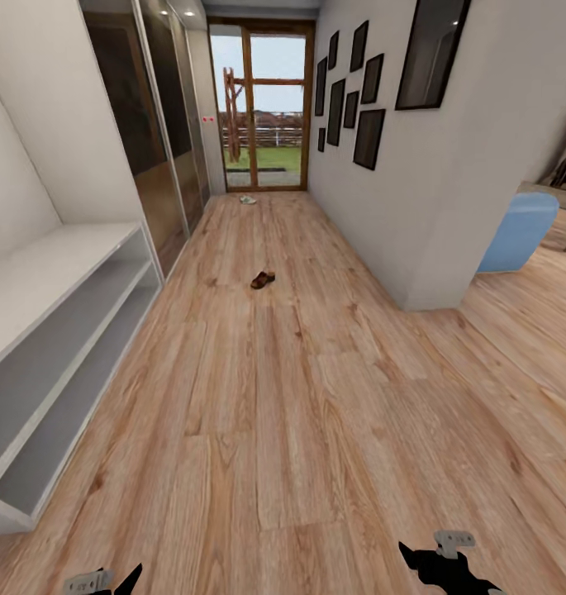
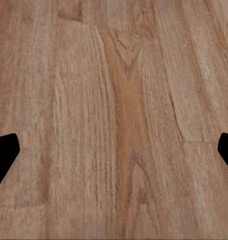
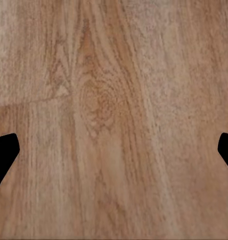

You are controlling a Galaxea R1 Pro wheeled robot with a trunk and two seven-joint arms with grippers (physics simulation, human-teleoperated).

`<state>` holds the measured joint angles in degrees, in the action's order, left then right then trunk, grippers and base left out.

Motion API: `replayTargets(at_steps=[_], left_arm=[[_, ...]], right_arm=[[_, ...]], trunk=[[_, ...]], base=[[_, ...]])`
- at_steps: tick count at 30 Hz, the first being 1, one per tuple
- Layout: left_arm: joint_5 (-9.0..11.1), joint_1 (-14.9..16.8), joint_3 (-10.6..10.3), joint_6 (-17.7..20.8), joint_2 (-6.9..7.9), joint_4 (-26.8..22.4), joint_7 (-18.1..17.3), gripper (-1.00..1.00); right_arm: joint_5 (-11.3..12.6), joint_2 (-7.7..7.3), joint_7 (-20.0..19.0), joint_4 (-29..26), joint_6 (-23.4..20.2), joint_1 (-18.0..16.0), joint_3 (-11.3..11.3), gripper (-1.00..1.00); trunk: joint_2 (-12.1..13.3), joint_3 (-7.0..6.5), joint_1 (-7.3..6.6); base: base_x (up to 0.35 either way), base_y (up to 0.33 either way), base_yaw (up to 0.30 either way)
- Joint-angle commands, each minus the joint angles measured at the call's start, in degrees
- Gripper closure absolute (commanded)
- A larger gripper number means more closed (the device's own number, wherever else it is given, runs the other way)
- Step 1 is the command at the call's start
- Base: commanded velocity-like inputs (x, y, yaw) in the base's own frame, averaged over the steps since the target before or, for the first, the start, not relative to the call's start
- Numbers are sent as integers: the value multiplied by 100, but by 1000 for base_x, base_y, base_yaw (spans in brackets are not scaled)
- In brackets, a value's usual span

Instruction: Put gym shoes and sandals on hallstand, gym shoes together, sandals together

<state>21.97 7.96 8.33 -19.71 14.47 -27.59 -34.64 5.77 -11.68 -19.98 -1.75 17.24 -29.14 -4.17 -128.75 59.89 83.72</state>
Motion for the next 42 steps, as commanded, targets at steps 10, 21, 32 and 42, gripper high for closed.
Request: replayTargets(at_steps=[10, 21, 32, 42], left_arm=[[44, 4, 11, 11, -2, 8, -48, -100], [37, 4, 11, 11, -5, 9, -47, -100], [36, 4, 11, 11, -6, 10, -51, -100], [36, 4, 11, 11, -6, 9, -51, -100]], right_arm=[[56, -1, -61, 8, -1, -4, -37, -100], [56, -1, -89, 7, -1, -4, -38, -100], [55, -1, -99, 0, -1, -4, -34, -100], [56, -1, -94, 2, -1, -4, -33, -100]], trunk=[[-2, 5, 3], [-2, 5, 3], [-2, 5, 3], [-2, 5, 3]], base=[[340, 0, 0], [340, 0, 0], [340, 0, 0], [340, 0, 0]])
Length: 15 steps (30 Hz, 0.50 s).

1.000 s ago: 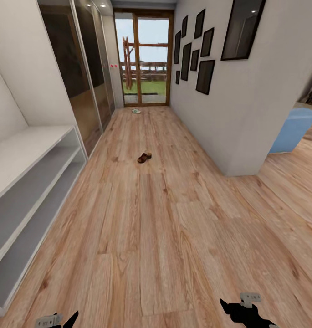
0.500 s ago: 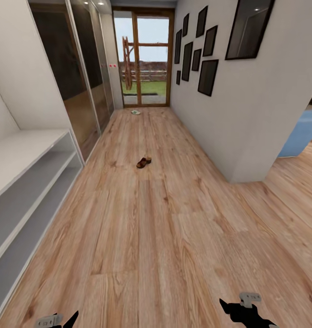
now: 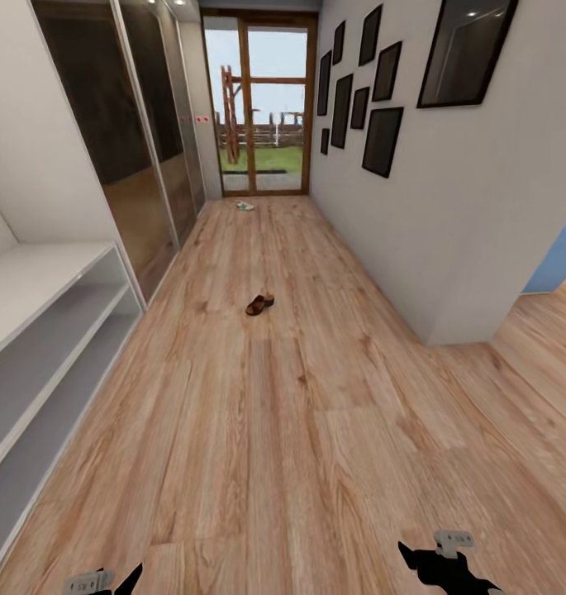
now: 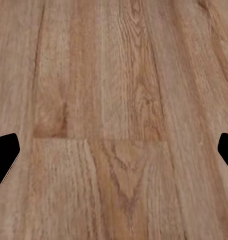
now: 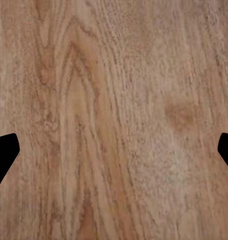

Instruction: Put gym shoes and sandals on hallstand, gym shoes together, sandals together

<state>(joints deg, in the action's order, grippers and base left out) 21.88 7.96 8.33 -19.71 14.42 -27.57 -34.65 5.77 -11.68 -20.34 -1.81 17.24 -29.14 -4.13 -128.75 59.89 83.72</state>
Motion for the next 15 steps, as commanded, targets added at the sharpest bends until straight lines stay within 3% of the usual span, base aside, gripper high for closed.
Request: replayTargets(at_steps=[1, 15], left_arm=[[44, 4, 11, 11, 0, 7, -48, -100], [44, 4, 11, 11, 0, 8, -46, -100]], right_arm=[[56, -1, -58, 7, -2, -2, -37, -100], [56, -1, -58, 8, -2, -4, -39, -100]], trunk=[[-2, 5, 3], [-2, 5, 3]], base=[[340, 0, 0], [340, 0, 0]])
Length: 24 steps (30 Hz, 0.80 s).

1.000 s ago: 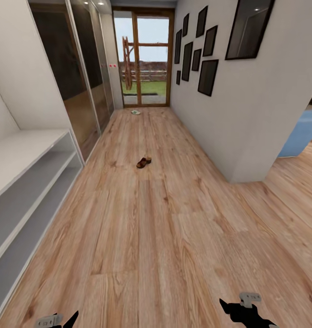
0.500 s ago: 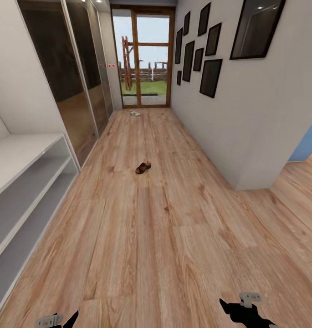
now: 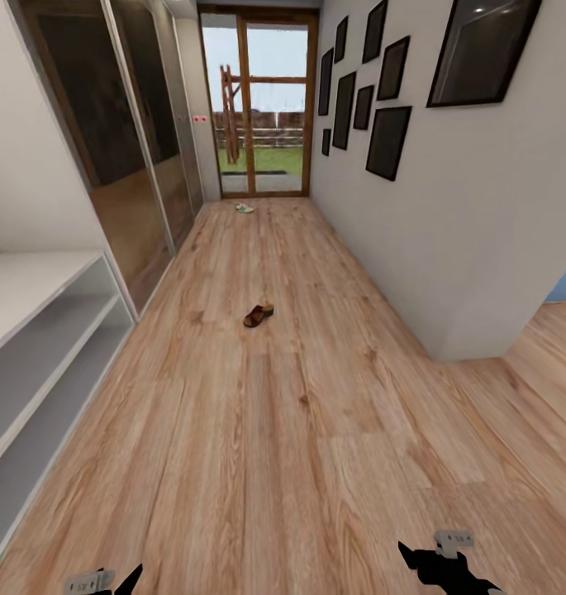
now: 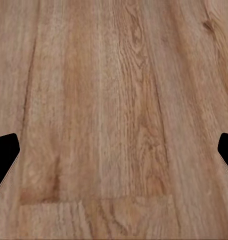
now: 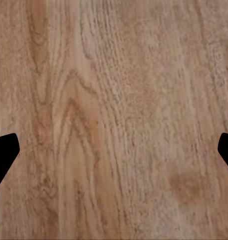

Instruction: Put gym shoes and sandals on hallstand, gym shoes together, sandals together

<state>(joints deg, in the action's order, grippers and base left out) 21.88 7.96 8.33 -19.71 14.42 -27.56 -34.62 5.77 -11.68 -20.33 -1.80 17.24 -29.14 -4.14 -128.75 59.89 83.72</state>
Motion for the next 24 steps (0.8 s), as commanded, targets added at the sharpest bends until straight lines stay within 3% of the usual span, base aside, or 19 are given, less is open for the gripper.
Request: replayTargets(at_steps=[1, 24], left_arm=[[44, 4, 11, 11, -1, 8, -49, -100], [47, 5, 11, 11, -1, 6, -53, -100]], right_arm=[[56, -1, -58, 7, -2, -4, -40, -100], [56, -1, -58, 4, -2, -4, -36, -100]], trunk=[[-2, 5, 3], [-2, 5, 3]], base=[[340, 0, 0], [340, -64, 0]])
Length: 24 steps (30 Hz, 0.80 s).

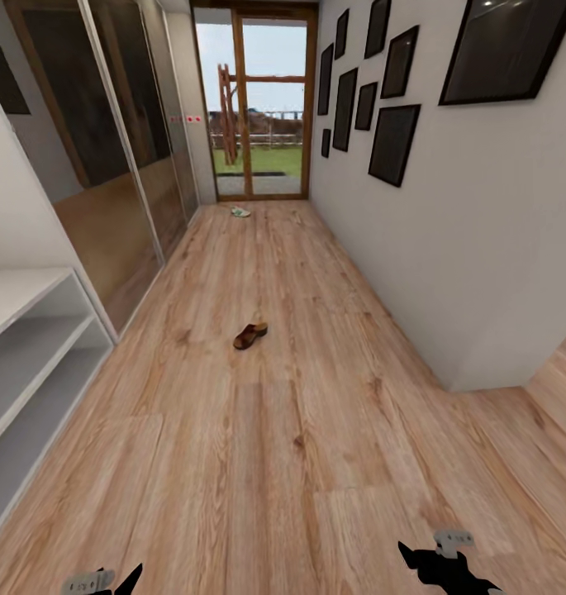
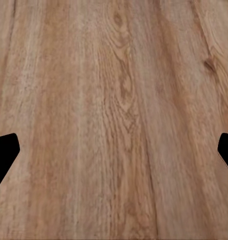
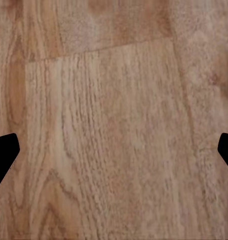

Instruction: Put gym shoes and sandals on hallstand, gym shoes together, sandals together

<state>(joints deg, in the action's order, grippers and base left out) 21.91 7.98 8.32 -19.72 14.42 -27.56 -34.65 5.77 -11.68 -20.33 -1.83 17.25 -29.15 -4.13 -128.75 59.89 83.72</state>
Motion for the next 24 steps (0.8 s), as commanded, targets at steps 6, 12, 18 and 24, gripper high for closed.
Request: replayTargets(at_steps=[6, 12, 18, 24], left_arm=[[49, 2, 12, 12, 0, 6, -50, -100], [50, 2, 12, 12, 0, 6, -50, -100], [50, 3, 12, 12, 0, 6, -50, -100], [47, 2, 12, 12, 0, 5, -50, -100]], right_arm=[[56, -1, -58, 9, -2, -3, -40, -100], [51, -4, -65, 15, 3, -3, -38, -100], [46, -9, -67, 16, 6, -3, -36, -100], [40, -9, -67, 16, 6, -3, -36, -100]], trunk=[[-2, 5, 3], [-2, 5, 3], [-2, 5, 3], [-2, 5, 3]], base=[[339, -87, 0], [339, -88, 0], [339, -88, 0], [339, -88, 0]])
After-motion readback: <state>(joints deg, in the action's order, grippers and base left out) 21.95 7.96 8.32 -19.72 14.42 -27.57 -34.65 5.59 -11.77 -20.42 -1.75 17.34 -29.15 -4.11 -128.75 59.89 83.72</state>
